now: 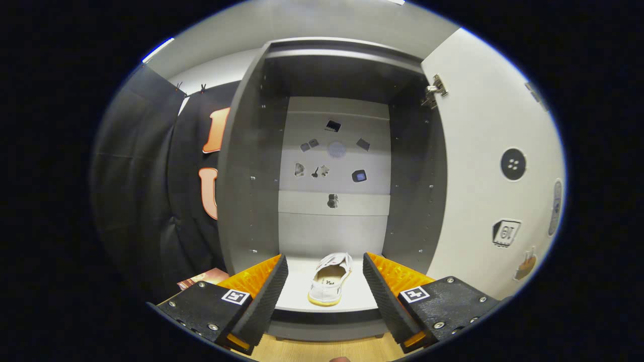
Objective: Open the shoe cabinet door, grab the shoes and put them into the shoe cabinet, then close the shoe cabinet door.
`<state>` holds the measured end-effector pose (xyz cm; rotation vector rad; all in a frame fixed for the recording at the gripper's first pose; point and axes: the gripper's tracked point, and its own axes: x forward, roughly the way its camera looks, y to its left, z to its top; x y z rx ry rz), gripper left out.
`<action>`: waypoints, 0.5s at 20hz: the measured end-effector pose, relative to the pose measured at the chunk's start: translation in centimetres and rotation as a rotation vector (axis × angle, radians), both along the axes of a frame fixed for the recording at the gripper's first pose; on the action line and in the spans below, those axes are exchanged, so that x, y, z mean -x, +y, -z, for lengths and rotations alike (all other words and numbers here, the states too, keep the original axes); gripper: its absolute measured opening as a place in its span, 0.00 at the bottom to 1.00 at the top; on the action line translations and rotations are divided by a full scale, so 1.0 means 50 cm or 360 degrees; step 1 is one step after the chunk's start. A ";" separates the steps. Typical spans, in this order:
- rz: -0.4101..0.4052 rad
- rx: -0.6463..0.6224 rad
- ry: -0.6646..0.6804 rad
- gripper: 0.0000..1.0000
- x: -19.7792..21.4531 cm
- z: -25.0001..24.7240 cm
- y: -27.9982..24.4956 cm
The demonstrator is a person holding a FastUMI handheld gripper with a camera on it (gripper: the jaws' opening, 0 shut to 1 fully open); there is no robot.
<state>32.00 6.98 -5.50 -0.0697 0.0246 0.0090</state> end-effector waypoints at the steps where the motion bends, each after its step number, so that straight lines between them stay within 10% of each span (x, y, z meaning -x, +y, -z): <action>1: -0.0004 -0.0018 0.0009 0.93 0.036 -0.005 -0.004; 10: -0.0028 -0.0099 -0.0010 0.93 0.299 -0.082 -0.054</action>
